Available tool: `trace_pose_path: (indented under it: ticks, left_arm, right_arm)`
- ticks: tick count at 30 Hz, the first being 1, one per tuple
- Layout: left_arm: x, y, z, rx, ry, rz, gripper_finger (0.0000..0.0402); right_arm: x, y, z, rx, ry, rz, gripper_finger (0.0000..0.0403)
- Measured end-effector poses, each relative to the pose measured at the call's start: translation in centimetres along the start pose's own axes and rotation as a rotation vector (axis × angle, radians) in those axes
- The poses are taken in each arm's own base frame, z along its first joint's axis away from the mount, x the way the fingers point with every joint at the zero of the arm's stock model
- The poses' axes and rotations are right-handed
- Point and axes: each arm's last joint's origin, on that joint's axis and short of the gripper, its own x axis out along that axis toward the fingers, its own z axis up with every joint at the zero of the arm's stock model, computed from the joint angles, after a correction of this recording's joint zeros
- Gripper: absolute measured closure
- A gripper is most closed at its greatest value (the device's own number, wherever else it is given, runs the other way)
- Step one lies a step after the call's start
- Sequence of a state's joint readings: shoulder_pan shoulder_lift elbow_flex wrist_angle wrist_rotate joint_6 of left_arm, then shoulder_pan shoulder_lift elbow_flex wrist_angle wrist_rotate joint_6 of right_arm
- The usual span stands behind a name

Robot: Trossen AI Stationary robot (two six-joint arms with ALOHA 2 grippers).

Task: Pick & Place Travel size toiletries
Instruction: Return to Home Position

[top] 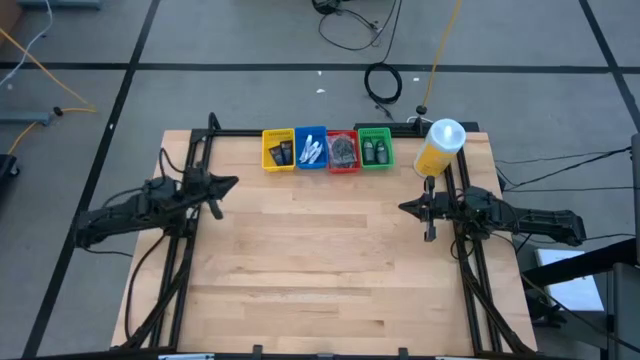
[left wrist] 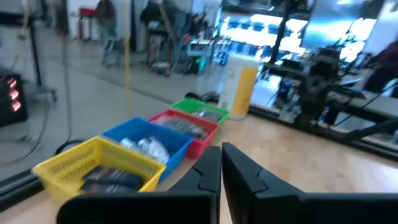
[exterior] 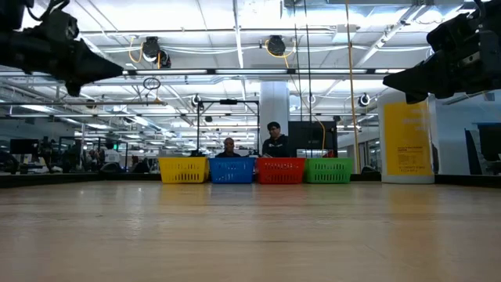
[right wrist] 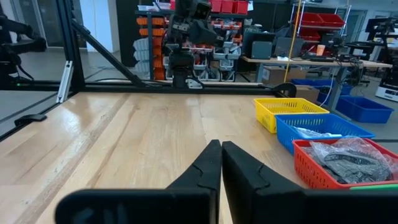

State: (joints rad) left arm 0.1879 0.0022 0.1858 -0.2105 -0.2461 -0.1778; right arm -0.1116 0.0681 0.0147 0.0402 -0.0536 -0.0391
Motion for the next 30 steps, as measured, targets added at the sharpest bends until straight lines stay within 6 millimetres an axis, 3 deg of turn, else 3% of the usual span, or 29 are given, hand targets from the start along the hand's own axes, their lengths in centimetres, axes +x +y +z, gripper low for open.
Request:
trace_pose_path:
  ticks: [7, 17, 25, 30]
  left_arm:
    - [1.5, -0.1, -2.9, 0.058, -0.114, -0.081, 0.0397]
    - [1.5, -0.2, -2.7, 0.063, -0.12, -0.124, 0.04]
    - [1.5, -0.2, -2.7, 0.074, -0.124, -0.123, 0.0379]
    - [1.5, -0.6, -3.4, 0.105, -0.059, -0.178, 0.0385]
  right_arm:
    - [0.0, 0.0, 0.0, 0.0, 0.001, -0.001, 0.0394]
    - [0.0, 0.0, 0.0, 0.0, -0.001, -0.001, 0.0394]
    - [0.0, 0.0, 0.0, 0.0, -0.001, -0.001, 0.0394]
    - [0.0, 0.0, 0.0, 0.0, -0.002, -0.001, 0.0394]
